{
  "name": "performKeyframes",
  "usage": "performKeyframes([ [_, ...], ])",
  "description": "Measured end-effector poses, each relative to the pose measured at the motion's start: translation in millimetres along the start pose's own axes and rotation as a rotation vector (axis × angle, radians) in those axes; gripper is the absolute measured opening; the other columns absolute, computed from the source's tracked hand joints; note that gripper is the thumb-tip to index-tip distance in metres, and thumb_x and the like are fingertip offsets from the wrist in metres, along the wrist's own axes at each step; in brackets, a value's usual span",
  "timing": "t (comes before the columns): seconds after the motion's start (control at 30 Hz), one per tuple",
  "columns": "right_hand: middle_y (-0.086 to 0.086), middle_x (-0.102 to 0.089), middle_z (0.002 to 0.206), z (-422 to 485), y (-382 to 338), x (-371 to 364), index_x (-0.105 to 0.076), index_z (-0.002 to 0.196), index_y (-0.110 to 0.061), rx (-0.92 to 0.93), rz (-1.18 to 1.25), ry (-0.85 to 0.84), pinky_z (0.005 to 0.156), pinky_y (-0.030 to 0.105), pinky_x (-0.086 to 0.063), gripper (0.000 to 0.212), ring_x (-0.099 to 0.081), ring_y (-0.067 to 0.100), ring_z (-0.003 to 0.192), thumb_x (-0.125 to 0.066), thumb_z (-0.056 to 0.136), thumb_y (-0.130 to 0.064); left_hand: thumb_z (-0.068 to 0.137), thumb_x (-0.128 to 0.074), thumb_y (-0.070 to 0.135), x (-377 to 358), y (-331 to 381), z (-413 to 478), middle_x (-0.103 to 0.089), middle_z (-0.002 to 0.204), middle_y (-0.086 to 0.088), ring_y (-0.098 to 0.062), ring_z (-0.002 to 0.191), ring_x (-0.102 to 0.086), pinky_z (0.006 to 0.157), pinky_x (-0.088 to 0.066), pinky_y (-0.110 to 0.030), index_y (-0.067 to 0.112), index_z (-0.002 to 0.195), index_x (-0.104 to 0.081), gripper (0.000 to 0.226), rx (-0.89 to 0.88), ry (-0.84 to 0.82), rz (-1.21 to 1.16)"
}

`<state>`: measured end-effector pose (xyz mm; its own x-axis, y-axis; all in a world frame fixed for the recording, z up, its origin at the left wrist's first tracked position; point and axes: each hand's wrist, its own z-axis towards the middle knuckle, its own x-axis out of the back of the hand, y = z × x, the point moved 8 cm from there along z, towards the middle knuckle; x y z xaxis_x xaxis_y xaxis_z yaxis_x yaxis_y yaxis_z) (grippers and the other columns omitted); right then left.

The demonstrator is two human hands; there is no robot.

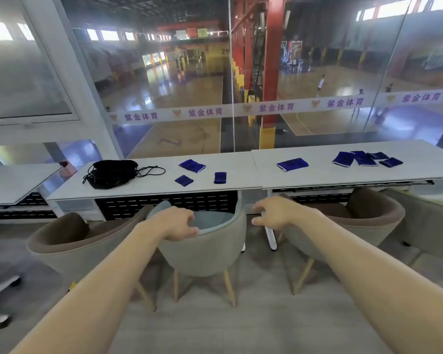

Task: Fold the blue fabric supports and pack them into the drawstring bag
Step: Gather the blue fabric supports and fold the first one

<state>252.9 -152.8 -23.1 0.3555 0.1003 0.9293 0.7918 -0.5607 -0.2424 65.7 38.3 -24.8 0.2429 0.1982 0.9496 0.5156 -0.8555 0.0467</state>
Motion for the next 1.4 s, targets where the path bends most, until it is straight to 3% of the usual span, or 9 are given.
performKeyframes([
  [0.27, 0.003, -0.061, 0.153, 24, 14, -67, -0.052, 0.16, -0.022, -0.045, 0.057, -0.116, 0.116, 0.038, -0.045, 0.061, -0.055, 0.024, 0.141, -0.061, 0.106, -0.049, 0.106, -0.057, 0.057, -56, -21, 34, -0.063, 0.149, -0.003, -0.025, 0.134, -0.059, 0.109, -0.051, -0.042, 0.025, 0.151, -0.057, 0.055, 0.002, -0.125, 0.033],
  [0.47, 0.004, -0.062, 0.145, 72, 49, -91, -0.06, 0.15, -0.022, -0.058, 0.068, -0.173, 0.11, 0.039, -0.048, 0.049, -0.055, 0.025, 0.137, -0.06, 0.106, -0.045, 0.105, -0.059, 0.059, -91, -21, 99, -0.06, 0.152, -0.001, -0.024, 0.133, -0.062, 0.111, -0.052, -0.043, 0.03, 0.153, -0.056, 0.057, 0.011, -0.169, -0.019],
  [0.67, 0.004, -0.062, 0.142, 178, 106, -86, -0.062, 0.145, -0.021, -0.031, 0.059, -0.212, 0.108, 0.041, -0.05, 0.046, -0.056, 0.025, 0.131, -0.059, 0.106, -0.045, 0.104, -0.055, 0.059, -103, -22, 200, -0.067, 0.135, 0.001, -0.023, 0.121, -0.065, 0.101, -0.056, -0.044, 0.029, 0.139, -0.061, 0.047, 0.055, -0.214, -0.006],
  [0.87, 0.002, -0.065, 0.141, 296, 140, -74, -0.065, 0.139, -0.018, 0.046, 0.045, -0.26, 0.109, 0.042, -0.05, 0.047, -0.058, 0.025, 0.133, -0.06, 0.103, -0.047, 0.106, -0.056, 0.056, -94, -30, 288, -0.065, 0.142, -0.003, -0.027, 0.124, -0.065, 0.103, -0.056, -0.047, 0.023, 0.146, -0.058, 0.053, 0.153, -0.24, -0.057],
  [0.97, 0.004, -0.069, 0.129, 348, 139, -68, -0.069, 0.126, -0.018, 0.086, 0.046, -0.275, 0.099, 0.04, -0.053, 0.038, -0.064, 0.027, 0.123, -0.06, 0.099, -0.043, 0.104, -0.054, 0.057, -89, -44, 320, -0.068, 0.137, -0.005, -0.028, 0.117, -0.067, 0.1, -0.057, -0.049, 0.021, 0.142, -0.059, 0.053, 0.19, -0.229, -0.091],
  [1.03, 0.005, -0.068, 0.136, 376, 132, -68, -0.068, 0.132, -0.017, 0.118, 0.03, -0.296, 0.093, 0.034, -0.048, 0.039, -0.062, 0.027, 0.127, -0.06, 0.101, -0.039, 0.103, -0.055, 0.057, -90, -58, 337, -0.069, 0.135, -0.006, -0.03, 0.118, -0.067, 0.101, -0.056, -0.047, 0.019, 0.14, -0.06, 0.052, 0.21, -0.238, -0.092],
  [1.17, 0.005, -0.063, 0.15, 435, 117, -72, -0.061, 0.148, -0.019, 0.139, 0.04, -0.337, 0.109, 0.038, -0.049, 0.05, -0.059, 0.026, 0.136, -0.059, 0.104, -0.042, 0.104, -0.057, 0.055, -95, -96, 372, -0.068, 0.138, -0.003, -0.03, 0.125, -0.065, 0.102, -0.055, -0.045, 0.023, 0.136, -0.062, 0.045, 0.253, -0.236, -0.137],
  [1.4, 0.006, -0.066, 0.141, 543, 93, -87, -0.064, 0.138, -0.018, 0.12, 0.013, -0.333, 0.106, 0.045, -0.052, 0.048, -0.062, 0.028, 0.126, -0.058, 0.1, -0.047, 0.103, -0.059, 0.054, -107, -176, 460, -0.069, 0.139, -0.003, -0.026, 0.126, -0.065, 0.105, -0.054, -0.042, 0.027, 0.141, -0.062, 0.047, 0.279, -0.233, -0.186],
])
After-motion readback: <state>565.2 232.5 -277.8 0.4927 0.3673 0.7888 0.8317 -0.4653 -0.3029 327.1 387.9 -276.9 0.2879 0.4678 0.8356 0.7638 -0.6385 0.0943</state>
